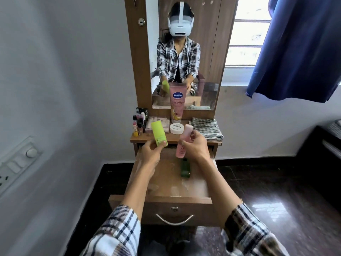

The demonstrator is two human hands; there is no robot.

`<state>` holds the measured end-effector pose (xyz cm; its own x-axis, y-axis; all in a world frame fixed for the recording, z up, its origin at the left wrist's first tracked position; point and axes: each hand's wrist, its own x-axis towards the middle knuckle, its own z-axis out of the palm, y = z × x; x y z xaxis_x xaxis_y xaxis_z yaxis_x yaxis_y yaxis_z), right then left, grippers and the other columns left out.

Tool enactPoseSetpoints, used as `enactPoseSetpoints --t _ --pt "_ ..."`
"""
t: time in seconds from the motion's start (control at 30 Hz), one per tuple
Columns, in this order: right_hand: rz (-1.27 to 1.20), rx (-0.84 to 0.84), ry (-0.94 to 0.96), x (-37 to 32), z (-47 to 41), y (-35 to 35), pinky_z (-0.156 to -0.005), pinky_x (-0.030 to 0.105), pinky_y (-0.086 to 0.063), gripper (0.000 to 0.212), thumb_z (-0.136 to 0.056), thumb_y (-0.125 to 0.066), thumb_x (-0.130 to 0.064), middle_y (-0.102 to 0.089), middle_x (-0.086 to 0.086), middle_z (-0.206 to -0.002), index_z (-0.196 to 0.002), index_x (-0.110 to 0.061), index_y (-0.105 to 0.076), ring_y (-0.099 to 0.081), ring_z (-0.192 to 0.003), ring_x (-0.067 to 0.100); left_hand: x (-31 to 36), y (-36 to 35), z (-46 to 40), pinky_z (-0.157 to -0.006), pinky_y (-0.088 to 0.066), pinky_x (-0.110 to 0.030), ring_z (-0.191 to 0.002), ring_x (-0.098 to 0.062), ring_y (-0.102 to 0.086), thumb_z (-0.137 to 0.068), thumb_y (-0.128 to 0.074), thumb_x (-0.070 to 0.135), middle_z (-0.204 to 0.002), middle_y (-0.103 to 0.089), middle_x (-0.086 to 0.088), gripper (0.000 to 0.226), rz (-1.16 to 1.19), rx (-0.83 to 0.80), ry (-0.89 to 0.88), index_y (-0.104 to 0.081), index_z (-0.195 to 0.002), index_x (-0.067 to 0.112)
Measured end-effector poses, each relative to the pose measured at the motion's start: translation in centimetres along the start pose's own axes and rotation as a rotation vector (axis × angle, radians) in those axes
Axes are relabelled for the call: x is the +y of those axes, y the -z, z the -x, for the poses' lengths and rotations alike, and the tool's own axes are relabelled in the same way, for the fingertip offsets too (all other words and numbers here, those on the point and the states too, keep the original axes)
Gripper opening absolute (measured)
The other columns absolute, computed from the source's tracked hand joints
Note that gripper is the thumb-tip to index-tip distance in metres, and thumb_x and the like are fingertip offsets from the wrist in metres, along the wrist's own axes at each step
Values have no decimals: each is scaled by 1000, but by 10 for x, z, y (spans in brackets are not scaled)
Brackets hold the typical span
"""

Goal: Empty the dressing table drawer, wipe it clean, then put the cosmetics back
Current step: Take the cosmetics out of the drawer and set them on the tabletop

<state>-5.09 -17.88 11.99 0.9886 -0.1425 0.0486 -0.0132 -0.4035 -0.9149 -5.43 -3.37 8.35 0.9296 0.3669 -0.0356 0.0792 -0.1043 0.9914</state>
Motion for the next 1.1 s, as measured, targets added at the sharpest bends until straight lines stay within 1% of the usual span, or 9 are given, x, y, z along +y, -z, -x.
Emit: enactPoseSetpoints --t 0.13,0.3,0.53,0.67,0.77,0.8,0.93,1.0,1.1 --pt "-24 39 76 -12 -28 -12 -90 33 -51 47 -81 -70 -9 -62 8 -120 -124 -8 -53 -59 -110 21 -1 -5 -26 -97 -41 -40 -117 -26 -50 -83 -68 33 -125 -58 -6 46 -102 161 -124 -56 -123 14" --pt "-93 54 132 -12 -59 -38 -79 22 -46 46 -80 -74 -14 -61 -1 -107 -122 -10 -53 -57 -99 12 -17 -10 -61 -96 -42 -45 -117 -26 -49 -85 -65 34 -123 -59 -3 45 -176 265 -161 -55 -126 19" --pt "-92 63 221 -2 -85 -73 -67 10 -42 52 -79 -76 -19 -58 -8 -100 -125 -17 -53 -53 -90 4 -42 -22 -90 -94 -45 -47 -112 -25 -52 -85 -65 30 -120 -61 -3 41 -139 271 -188 -56 -124 20" --pt "-83 56 248 4 -93 -83 -75 24 -54 41 -80 -73 -12 -62 -10 -98 -116 -23 -55 -61 -90 8 -54 -27 -95 -91 -47 -47 -110 -24 -52 -84 -66 37 -119 -60 -2 45 -151 284 -200 -55 -125 23" --pt "-58 38 268 11 -98 -88 -66 9 -51 43 -81 -70 -5 -61 -9 -98 -119 -21 -55 -63 -88 9 -58 -28 -98 -90 -48 -47 -107 -24 -54 -83 -66 41 -116 -60 -2 47 -157 297 -208 -55 -126 25" --pt "-57 23 263 13 -99 -88 -66 9 -50 44 -82 -68 -2 -60 -9 -97 -120 -19 -55 -63 -87 9 -57 -29 -99 -90 -48 -46 -107 -24 -53 -83 -66 39 -116 -59 -4 47 -165 310 -207 -56 -126 24" --pt "-88 -18 231 26 -101 -97 -81 33 -57 37 -83 -67 -3 -65 -4 -98 -114 -19 -55 -65 -91 10 -54 -32 -97 -91 -44 -42 -108 -24 -49 -84 -66 34 -117 -61 -7 46 -211 377 -212 -57 -127 20" --pt "-85 5 233 30 -102 -102 -82 37 -57 35 -81 -71 -8 -67 -3 -99 -111 -18 -57 -65 -92 11 -55 -35 -96 -91 -44 -42 -106 -23 -48 -85 -66 34 -116 -60 -7 45 -207 392 -202 -56 -127 22" --pt "-89 1 231 30 -103 -102 -81 34 -56 32 -81 -71 -9 -67 -4 -96 -110 -16 -58 -64 -90 9 -56 -38 -95 -90 -45 -42 -105 -23 -49 -85 -65 34 -117 -60 -5 43 -198 423 -218 -56 -125 22"
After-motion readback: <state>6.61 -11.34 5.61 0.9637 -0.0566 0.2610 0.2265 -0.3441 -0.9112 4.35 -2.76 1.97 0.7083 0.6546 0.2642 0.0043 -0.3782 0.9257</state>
